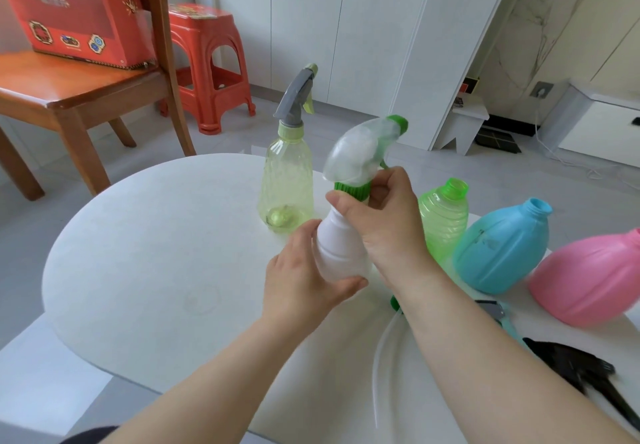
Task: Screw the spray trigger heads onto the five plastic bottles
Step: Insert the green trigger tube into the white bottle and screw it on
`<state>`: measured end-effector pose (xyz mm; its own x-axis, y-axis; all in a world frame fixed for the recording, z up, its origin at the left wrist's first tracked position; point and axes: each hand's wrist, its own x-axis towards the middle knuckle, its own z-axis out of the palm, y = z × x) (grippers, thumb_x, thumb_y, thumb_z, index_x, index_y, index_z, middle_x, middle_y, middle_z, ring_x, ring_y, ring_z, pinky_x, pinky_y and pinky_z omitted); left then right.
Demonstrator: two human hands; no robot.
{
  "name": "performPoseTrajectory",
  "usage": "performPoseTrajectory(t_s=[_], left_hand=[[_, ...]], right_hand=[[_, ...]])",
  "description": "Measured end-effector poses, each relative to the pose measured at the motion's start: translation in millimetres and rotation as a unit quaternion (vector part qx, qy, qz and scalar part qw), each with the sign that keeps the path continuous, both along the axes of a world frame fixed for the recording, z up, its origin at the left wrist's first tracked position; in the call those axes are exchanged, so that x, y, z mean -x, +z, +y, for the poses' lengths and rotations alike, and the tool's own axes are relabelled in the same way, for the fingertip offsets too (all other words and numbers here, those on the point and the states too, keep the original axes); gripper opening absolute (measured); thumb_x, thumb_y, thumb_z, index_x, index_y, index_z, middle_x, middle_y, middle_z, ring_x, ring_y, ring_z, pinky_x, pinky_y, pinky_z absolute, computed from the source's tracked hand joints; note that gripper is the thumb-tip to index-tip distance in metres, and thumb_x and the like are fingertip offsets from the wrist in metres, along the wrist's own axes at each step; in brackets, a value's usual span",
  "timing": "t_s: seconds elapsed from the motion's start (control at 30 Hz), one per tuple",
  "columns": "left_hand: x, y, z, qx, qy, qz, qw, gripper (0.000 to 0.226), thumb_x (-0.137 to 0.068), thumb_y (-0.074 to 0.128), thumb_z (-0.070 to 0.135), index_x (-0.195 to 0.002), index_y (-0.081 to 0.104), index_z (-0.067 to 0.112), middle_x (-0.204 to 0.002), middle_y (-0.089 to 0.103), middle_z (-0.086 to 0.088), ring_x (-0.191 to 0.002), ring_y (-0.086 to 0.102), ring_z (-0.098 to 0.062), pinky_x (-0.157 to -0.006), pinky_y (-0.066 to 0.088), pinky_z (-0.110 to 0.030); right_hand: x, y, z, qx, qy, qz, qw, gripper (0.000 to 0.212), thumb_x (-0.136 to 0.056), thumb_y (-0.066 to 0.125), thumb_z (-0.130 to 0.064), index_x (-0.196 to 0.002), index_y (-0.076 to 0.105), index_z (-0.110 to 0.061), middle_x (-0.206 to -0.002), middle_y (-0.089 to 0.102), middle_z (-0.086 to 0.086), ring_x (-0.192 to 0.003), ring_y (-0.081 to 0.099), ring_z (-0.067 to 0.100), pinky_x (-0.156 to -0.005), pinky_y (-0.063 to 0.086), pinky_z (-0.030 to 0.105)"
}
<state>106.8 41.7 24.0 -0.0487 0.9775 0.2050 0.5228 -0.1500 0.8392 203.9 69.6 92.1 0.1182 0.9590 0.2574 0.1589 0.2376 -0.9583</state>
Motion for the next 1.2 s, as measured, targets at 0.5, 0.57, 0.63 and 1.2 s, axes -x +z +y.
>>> performPoseTrajectory(t_s=[0.5,0.57,0.63,1.2], left_hand=[[3.8,-0.5,11.3,0.04,-0.045,-0.083,0.995,0.068,-0.052,0.081,0.032,-0.105,0.039,0.039,-0.104,0.049,0.016,-0.101,0.047,-0.007,-0.076,0.044,-0.019],[-4.7,-2.4,7.4,0.021,-0.008,-0.064,0.998,0.072,-0.054,0.079,0.033,-0.112,0.038,0.032,-0.106,0.043,0.013,-0.103,0.046,-0.01,-0.084,0.044,-0.031],[0.7,1.7,9.6,0.024,-0.065,-0.077,0.995,0.073,-0.056,0.08,0.029,-0.113,0.036,0.038,-0.107,0.04,0.016,-0.105,0.045,-0.005,-0.087,0.041,-0.023],[17.5,4.3,21.3,0.088,-0.166,-0.14,0.972,0.07,-0.054,0.084,0.02,-0.099,0.04,0.05,-0.103,0.055,0.021,-0.098,0.053,0.003,-0.068,0.045,-0.004]], right_hand=[[-17.6,4.4,2.2,0.048,0.051,0.008,0.998,0.027,-0.069,0.07,-0.012,-0.074,0.046,-0.022,-0.084,0.062,0.005,-0.076,0.058,0.008,-0.077,0.046,0.022],[-12.6,2.1,0.7,0.021,0.012,-0.002,1.0,0.03,-0.069,0.071,-0.014,-0.072,0.043,-0.024,-0.071,0.052,-0.007,-0.059,0.05,-0.005,-0.062,0.041,0.011],[-14.5,1.7,0.6,0.025,0.028,0.019,0.999,0.029,-0.069,0.071,-0.011,-0.073,0.044,-0.023,-0.073,0.056,-0.004,-0.059,0.052,-0.008,-0.064,0.043,0.01],[-26.5,7.1,4.5,0.07,0.152,-0.008,0.986,0.025,-0.071,0.069,-0.014,-0.086,0.051,-0.023,-0.091,0.069,0.0,-0.086,0.064,0.008,-0.083,0.048,0.025]])
